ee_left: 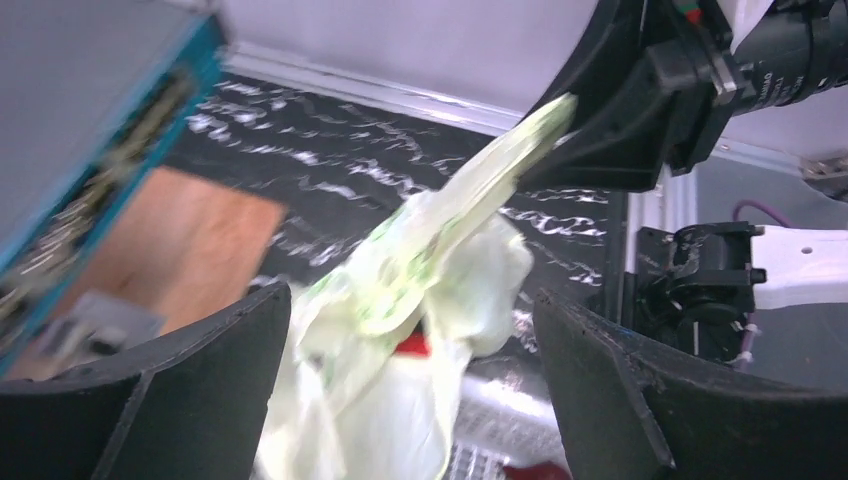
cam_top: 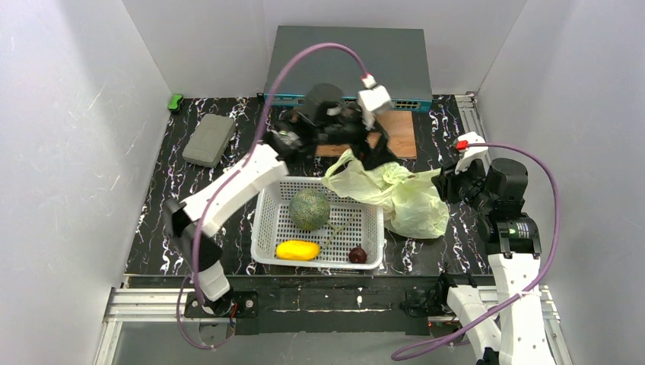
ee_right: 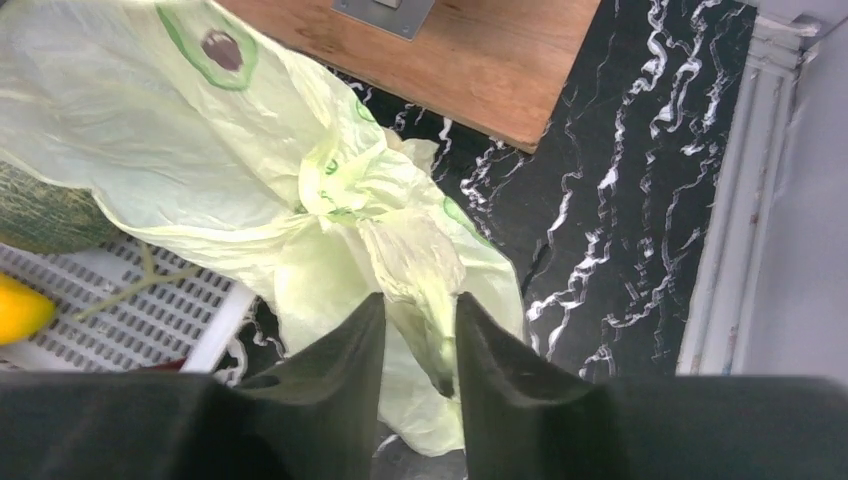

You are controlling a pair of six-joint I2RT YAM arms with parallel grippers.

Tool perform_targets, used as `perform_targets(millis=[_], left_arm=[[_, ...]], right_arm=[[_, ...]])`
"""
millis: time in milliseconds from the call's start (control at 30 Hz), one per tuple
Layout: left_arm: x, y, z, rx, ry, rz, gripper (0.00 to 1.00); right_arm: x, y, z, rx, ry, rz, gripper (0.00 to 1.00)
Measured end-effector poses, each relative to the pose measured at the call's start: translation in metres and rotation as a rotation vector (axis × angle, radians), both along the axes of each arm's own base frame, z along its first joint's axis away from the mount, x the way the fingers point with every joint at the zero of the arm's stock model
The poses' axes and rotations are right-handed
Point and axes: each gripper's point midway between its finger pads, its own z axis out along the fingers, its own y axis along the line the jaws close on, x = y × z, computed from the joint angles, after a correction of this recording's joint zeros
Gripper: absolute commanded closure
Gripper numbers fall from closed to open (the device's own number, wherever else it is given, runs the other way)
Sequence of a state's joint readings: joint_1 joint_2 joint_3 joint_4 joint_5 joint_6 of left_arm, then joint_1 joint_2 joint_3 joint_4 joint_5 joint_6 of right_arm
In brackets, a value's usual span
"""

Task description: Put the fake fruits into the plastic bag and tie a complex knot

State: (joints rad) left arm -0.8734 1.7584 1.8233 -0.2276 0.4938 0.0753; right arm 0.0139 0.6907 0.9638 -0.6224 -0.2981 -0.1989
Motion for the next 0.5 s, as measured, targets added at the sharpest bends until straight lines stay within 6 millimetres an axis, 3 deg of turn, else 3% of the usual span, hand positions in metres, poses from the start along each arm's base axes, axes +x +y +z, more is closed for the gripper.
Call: perform_targets(millis=[100, 167, 200, 267, 367, 500], left_arm=[[0.013, 0.058, 0.034, 0.008, -0.032, 0.111, 0.13], [0.017, 0.096, 0.045, 0.027, -0.047, 0.184, 0.15], [0.019, 0.12, 0.047, 0.048, -0.054, 0.234, 0.15], [0.013, 0.146, 0.045, 0.08, -0.052, 0.28, 0.16], [0.0, 0.163, 0.03, 0.142, -0.02, 0.291, 0.16], [-0.001, 0.162, 0.001, 0.22, 0.05, 0.282, 0.16]], right_arm=[[-0.002, 0.001, 0.001, 0.008, 0.0, 0.001, 0.2], [-0.004, 0.002, 0.006, 0.009, -0.008, 0.005, 0.04], [-0.005, 0.002, 0.011, 0.014, -0.013, 0.008, 0.02], [-0.006, 0.003, 0.022, 0.016, -0.029, 0.011, 0.02], [-0.009, 0.004, 0.05, 0.023, -0.076, 0.014, 0.02], [-0.018, 0.01, 0.087, 0.037, -0.146, 0.051, 0.02]])
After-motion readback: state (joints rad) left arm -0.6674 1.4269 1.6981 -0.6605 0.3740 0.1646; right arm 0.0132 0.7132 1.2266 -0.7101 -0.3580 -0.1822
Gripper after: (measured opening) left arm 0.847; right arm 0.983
